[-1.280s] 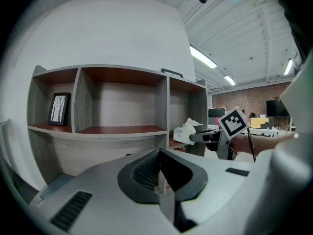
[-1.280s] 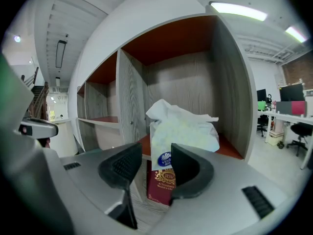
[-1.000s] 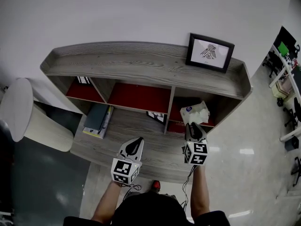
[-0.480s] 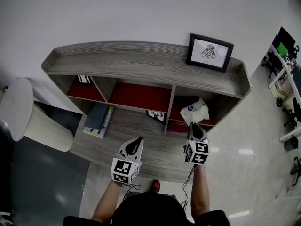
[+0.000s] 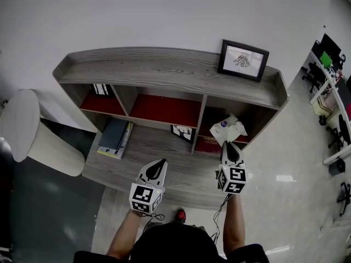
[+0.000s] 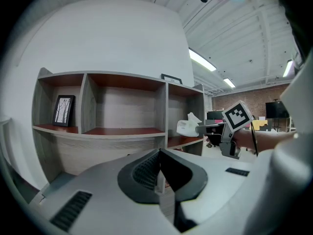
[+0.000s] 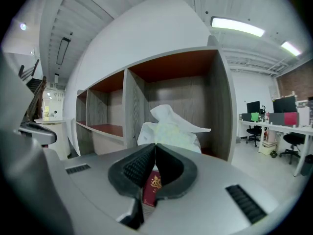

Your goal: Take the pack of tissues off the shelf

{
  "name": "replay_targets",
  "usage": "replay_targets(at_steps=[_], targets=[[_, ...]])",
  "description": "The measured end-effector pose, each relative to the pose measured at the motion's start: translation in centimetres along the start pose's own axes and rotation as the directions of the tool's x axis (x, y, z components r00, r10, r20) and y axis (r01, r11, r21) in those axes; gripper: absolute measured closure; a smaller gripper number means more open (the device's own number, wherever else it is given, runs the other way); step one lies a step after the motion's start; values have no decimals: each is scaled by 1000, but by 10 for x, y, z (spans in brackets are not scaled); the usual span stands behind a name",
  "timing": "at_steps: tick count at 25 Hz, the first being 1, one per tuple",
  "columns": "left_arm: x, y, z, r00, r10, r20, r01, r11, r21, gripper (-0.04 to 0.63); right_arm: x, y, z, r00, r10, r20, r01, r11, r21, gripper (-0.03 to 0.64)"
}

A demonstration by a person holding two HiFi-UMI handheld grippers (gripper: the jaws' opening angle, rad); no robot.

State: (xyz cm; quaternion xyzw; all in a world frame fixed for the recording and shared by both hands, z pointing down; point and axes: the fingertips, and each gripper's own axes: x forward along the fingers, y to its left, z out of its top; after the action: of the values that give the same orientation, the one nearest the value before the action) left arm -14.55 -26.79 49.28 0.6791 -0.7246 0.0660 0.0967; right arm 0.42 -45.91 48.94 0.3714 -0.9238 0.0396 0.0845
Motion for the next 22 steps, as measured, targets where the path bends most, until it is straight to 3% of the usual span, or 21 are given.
replay_targets(at_steps=[12, 22], targets=[[-40, 10, 8, 999, 11, 50, -11, 1000, -9, 588, -59, 40, 34, 996, 0, 87, 5, 999, -54, 586], [-89, 24, 4, 998, 30, 59, -29, 999, -18, 588, -83, 108, 30, 994, 74, 82, -70, 996, -58, 586]])
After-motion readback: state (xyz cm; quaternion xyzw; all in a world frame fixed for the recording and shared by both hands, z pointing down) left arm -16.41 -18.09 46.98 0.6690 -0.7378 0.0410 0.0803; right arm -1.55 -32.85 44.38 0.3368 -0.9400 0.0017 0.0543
